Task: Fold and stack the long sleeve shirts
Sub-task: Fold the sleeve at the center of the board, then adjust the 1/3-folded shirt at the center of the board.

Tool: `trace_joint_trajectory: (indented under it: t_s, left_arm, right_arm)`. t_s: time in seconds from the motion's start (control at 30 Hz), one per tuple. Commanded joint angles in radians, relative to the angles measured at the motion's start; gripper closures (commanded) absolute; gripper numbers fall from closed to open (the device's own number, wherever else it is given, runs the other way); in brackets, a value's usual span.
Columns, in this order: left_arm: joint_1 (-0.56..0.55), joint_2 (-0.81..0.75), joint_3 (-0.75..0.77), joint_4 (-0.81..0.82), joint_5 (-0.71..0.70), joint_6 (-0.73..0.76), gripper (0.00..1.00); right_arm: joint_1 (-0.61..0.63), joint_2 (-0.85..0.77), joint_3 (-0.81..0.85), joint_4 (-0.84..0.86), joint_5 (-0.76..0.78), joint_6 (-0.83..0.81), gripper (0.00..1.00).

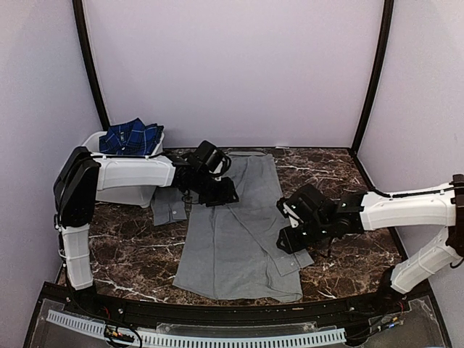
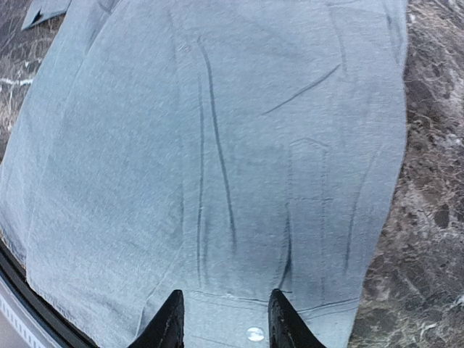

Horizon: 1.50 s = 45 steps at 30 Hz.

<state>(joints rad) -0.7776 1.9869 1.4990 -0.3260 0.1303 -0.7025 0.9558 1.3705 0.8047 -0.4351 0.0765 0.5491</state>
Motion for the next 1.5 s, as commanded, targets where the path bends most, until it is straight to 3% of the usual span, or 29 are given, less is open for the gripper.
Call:
trace_joint_trajectory:
  t_s: [0.0, 0.5, 0.7, 1.13, 1.47]
  left_arm:
    - [0.005, 0.038, 0.001, 0.051, 0.003, -0.030, 0.53]
    - [0.006, 0.102, -0.011, 0.105, 0.013, -0.039, 0.52]
    - [0.005, 0.107, -0.012, 0.107, -0.013, -0.037, 0.54]
    - [0.006, 0.139, 0.008, 0.107, -0.062, -0.038, 0.64]
    - [0.006, 0.141, 0.016, 0.102, -0.075, -0.035, 0.69]
  right_arm:
    - [0.117, 0.071, 0.060, -0.079, 0.101, 0.047, 0.63]
    - [0.292, 0.322, 0.164, -0.220, 0.282, 0.188, 0.59]
    - [0.301, 0.315, 0.151, -0.225, 0.297, 0.217, 0.67]
    - [0.302, 0.280, 0.167, -0.241, 0.307, 0.191, 1.00]
    - [0.301, 0.254, 0.205, -0.272, 0.286, 0.173, 1.00]
